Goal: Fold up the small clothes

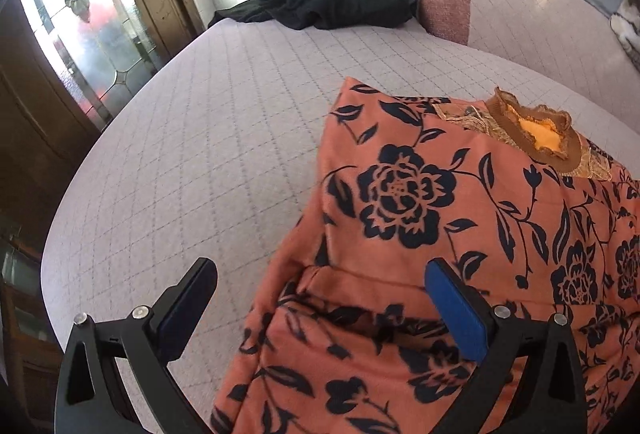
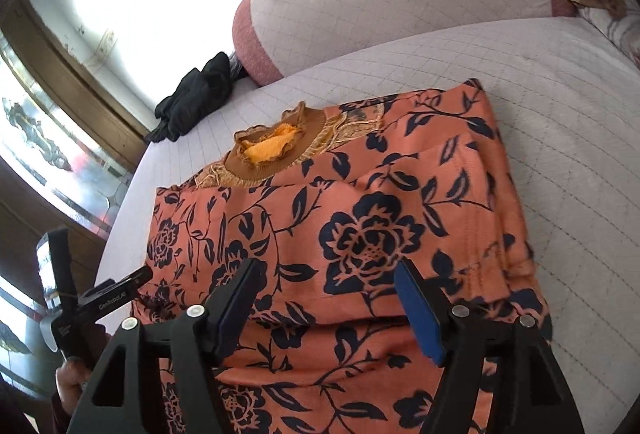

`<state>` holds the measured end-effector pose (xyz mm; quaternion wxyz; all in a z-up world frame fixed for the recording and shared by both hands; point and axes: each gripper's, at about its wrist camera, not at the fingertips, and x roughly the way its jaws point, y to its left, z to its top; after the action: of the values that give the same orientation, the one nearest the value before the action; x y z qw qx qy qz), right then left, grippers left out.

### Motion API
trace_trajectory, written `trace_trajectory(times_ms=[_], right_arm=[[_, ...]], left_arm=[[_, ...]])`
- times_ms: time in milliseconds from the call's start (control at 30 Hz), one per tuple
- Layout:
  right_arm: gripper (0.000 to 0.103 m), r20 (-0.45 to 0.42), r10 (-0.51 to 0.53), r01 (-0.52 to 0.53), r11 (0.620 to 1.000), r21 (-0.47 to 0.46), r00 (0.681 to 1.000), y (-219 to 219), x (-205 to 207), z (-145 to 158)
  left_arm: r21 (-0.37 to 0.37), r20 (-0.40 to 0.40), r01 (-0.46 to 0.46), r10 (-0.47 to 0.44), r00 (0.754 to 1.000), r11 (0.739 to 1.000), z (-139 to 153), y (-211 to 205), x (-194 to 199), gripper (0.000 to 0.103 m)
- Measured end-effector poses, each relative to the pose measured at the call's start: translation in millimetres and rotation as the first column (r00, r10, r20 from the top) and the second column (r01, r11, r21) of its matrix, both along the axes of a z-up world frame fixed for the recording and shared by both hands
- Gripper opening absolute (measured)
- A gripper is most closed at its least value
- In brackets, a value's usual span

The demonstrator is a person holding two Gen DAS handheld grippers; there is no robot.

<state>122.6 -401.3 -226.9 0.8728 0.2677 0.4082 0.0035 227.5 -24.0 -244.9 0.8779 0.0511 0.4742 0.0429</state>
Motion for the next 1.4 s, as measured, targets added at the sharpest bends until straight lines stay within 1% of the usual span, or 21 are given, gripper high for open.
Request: trace_trajectory(times_ms=[100,267,333,367,433,467,533,633,733,800,867,900,933,967,1033,1067,1167,1233,1300,1367,1400], right_arm=[[0.074,-0.007,-0.083,0.083,0.996,0.023,0.997,-21,-24,7],[0.074,-0.006,-0.204,0.203,0.971,0.125,0.979,-56,-80,8],[0.074,-0.021,-0.227,0.227,0.961,0.158,0.974,-64,-102,5],[0.074,-0.026,-0.232,0.233,0.958,0.165,0.972,-67,-112,5],[0.074,-0.032,-0.238,0.24,0.958,0.159,0.971,-69,-132,4],[0.074,-0.035,-0.24,0.242,0.958,0.152,0.97,-70,-142,4],[0.074,-0.046,-0.241,0.245,0.957,0.155,0.969,-72,-161,1],[0.074,-0.068,-0.235,0.243,0.957,0.16,0.97,-75,-189,-5],[0.074,-0.086,-0.224,0.236,0.955,0.177,0.971,-78,-210,-9],[0.074,-0.083,-0.212,0.224,0.955,0.194,0.974,-79,-219,-10],[0.074,-0.082,-0.2,0.212,0.959,0.191,0.976,-78,-224,-9],[0.074,-0.082,-0.195,0.207,0.96,0.188,0.977,-78,-226,-9],[0.074,-0.083,-0.189,0.201,0.961,0.188,0.978,-78,-227,-10],[0.074,-0.085,-0.184,0.197,0.962,0.19,0.979,-78,-228,-10],[0.074,-0.089,-0.179,0.193,0.962,0.194,0.98,-78,-227,-11],[0.074,-0.091,-0.177,0.192,0.962,0.195,0.98,-78,-227,-12],[0.074,-0.098,-0.171,0.187,0.963,0.196,0.98,-79,-227,-14],[0.074,-0.104,-0.163,0.181,0.964,0.194,0.981,-78,-227,-15],[0.074,-0.116,-0.161,0.18,0.965,0.189,0.98,-77,-228,-17],[0.074,-0.137,-0.149,0.173,0.967,0.186,0.979,-76,-229,-21],[0.074,-0.15,-0.143,0.17,0.968,0.183,0.978,-75,-230,-24]], left_arm=[[0.004,0.005,-0.061,0.061,0.998,0.998,-1,40,-36,0.103],[-0.122,-0.096,-0.165,0.153,0.983,0.979,-13,111,-88,0.103],[-0.166,-0.103,-0.204,0.189,0.977,0.965,-11,131,-107,0.103],[-0.207,-0.107,-0.22,0.201,0.974,0.953,-9,141,-113,0.103],[-0.289,-0.128,-0.242,0.213,0.969,0.926,-5,154,-123,0.103],[-0.311,-0.143,-0.248,0.213,0.967,0.918,-3,158,-127,0.103],[-0.298,-0.161,-0.248,0.207,0.965,0.922,-1,160,-133,0.103],[-0.228,-0.194,-0.208,0.165,0.967,0.951,1,154,-141,0.103],[-0.193,-0.196,-0.16,0.122,0.973,0.968,3,151,-148,0.103],[-0.189,-0.21,-0.13,0.09,0.974,0.973,2,146,-149,0.102],[-0.205,-0.233,-0.101,0.051,0.971,0.973,-2,142,-153,0.092],[-0.205,-0.247,-0.092,0.039,0.968,0.974,-4,142,-157,0.09],[-0.202,-0.257,-0.086,0.032,0.966,0.976,-8,141,-160,0.084],[-0.199,-0.265,-0.082,0.027,0.964,0.977,-12,142,-164,0.073],[-0.199,-0.301,-0.085,0.022,0.953,0.976,-23,146,-173,0.061],[-0.211,-0.321,-0.092,0.02,0.947,0.973,-29,148,-177,0.058],[-0.259,-0.337,-0.088,-0.005,0.942,0.962,-41,151,-188,0.057],[-0.269,-0.324,-0.049,-0.043,0.945,0.962,-41,146,-194,0.057],[-0.277,-0.333,0.008,-0.103,0.937,0.961,-43,138,-196,0.057],[-0.27,-0.347,0.018,-0.115,0.931,0.963,-45,135,-197,0.057],[-0.282,-0.353,0.008,-0.112,0.929,0.959,-46,136,-198,0.057]])
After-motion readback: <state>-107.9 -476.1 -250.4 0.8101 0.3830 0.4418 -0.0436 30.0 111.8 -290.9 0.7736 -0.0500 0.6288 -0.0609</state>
